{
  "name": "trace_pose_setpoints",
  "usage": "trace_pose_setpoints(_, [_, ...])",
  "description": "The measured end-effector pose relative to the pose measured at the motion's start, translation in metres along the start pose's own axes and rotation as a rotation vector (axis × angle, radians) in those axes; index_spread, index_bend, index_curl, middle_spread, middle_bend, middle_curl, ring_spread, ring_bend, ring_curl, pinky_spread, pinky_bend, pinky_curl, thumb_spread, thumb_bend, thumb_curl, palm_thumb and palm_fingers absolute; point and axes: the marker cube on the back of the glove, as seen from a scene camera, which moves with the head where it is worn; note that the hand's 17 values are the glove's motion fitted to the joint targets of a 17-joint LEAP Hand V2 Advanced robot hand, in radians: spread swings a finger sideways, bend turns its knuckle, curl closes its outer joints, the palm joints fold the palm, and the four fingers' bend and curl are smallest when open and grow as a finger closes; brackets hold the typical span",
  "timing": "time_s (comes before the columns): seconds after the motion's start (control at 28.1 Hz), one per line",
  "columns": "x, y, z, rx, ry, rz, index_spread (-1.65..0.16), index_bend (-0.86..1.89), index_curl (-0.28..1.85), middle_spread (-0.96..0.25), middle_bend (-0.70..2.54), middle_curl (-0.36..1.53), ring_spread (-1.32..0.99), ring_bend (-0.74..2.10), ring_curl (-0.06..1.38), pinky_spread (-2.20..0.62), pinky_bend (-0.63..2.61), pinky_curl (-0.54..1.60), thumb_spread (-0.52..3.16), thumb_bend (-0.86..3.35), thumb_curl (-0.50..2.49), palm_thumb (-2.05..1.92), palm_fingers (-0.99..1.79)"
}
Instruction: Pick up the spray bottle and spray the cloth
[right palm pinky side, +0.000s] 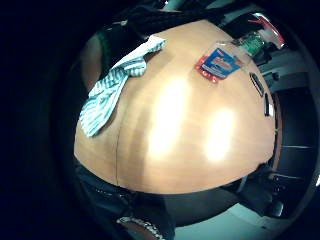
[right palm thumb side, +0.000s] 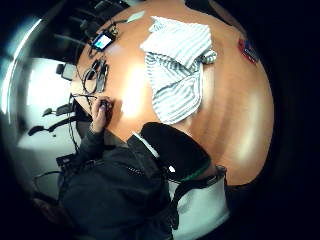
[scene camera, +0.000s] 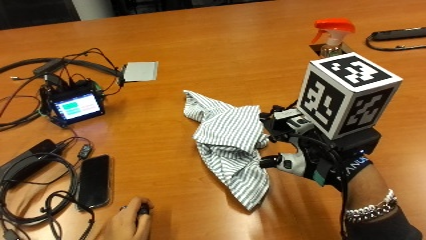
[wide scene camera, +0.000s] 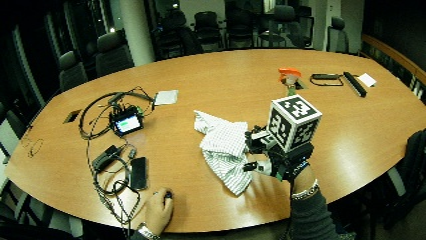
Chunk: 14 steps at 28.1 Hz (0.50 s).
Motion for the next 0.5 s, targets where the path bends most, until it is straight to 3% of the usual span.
trace_pose_setpoints(0.5, [-0.009,-0.002,0.003,-0.035,0.007,-0.014,-0.41,0.16,0.19,-0.07,0.19,0.17,-0.07,0.28,0.16,0.25,0.42,0.22,0.89,0.08,0.13,0.31,0.42])
